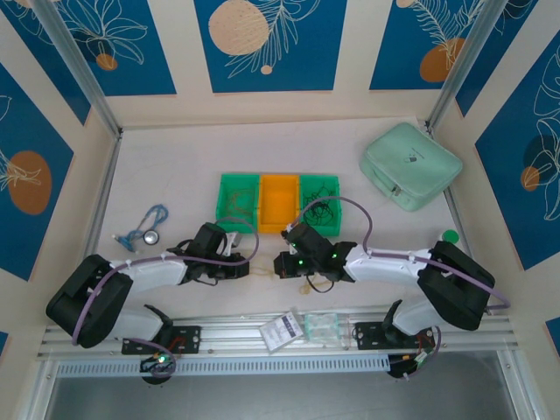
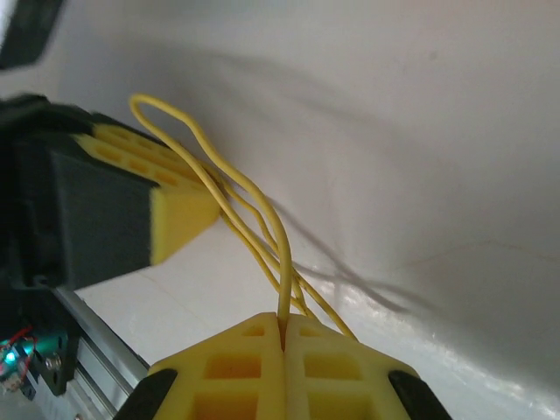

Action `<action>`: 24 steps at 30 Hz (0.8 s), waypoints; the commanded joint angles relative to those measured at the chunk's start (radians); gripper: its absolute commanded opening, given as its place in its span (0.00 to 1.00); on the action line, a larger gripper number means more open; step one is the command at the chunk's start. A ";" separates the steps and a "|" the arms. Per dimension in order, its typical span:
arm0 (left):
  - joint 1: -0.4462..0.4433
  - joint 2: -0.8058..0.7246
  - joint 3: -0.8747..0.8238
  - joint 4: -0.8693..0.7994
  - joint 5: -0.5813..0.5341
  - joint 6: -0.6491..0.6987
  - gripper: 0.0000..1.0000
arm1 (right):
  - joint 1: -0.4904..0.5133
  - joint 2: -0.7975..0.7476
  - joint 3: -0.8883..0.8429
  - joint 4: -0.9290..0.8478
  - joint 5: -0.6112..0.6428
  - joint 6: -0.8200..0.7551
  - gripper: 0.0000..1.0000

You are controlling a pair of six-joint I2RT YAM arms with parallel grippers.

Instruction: Untangle the cables

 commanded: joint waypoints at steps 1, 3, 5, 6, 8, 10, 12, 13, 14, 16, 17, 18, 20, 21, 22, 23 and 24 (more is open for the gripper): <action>-0.007 0.021 -0.028 -0.050 -0.022 0.019 0.18 | -0.011 -0.060 -0.010 0.063 0.064 0.024 0.00; -0.007 0.021 -0.027 -0.045 -0.023 0.019 0.18 | -0.018 -0.059 -0.007 0.070 0.057 0.027 0.00; -0.007 0.021 -0.027 -0.039 -0.021 0.019 0.18 | -0.018 -0.037 0.002 0.084 0.043 0.030 0.00; -0.007 0.021 -0.027 -0.036 -0.020 0.019 0.18 | -0.016 -0.020 0.007 0.095 0.040 0.033 0.00; -0.006 0.018 -0.025 -0.035 -0.017 0.016 0.18 | -0.010 0.004 0.012 0.120 0.040 0.044 0.00; -0.005 0.011 -0.023 -0.044 -0.016 0.019 0.18 | -0.009 0.009 0.013 0.140 0.059 0.052 0.00; -0.006 -0.009 -0.019 -0.059 -0.020 0.023 0.18 | -0.009 -0.015 0.016 0.136 0.095 0.048 0.00; -0.006 -0.023 -0.019 -0.070 -0.024 0.025 0.18 | -0.012 -0.031 0.021 0.125 0.115 0.039 0.00; -0.006 -0.036 -0.018 -0.078 -0.028 0.029 0.18 | -0.015 -0.047 0.023 0.113 0.130 0.032 0.00; -0.006 -0.074 -0.015 -0.096 -0.037 0.037 0.18 | -0.028 -0.083 0.033 0.086 0.163 0.018 0.00; -0.007 -0.090 -0.013 -0.104 -0.041 0.039 0.18 | -0.035 -0.098 0.037 0.071 0.179 0.013 0.00; -0.005 -0.113 -0.011 -0.113 -0.045 0.046 0.19 | -0.048 -0.115 0.043 0.055 0.195 0.011 0.00; -0.007 -0.160 -0.009 -0.127 -0.056 0.059 0.21 | -0.076 -0.139 0.056 0.023 0.224 0.006 0.00; -0.006 -0.188 -0.008 -0.136 -0.063 0.067 0.24 | -0.093 -0.145 0.069 -0.001 0.238 0.001 0.00; -0.006 -0.219 -0.008 -0.146 -0.072 0.078 0.26 | -0.110 -0.147 0.082 -0.019 0.250 -0.003 0.00; -0.007 -0.244 -0.006 -0.158 -0.079 0.085 0.27 | -0.123 -0.145 0.094 -0.031 0.256 -0.007 0.00; -0.007 -0.280 -0.004 -0.173 -0.089 0.094 0.28 | -0.141 -0.137 0.107 -0.044 0.259 -0.011 0.00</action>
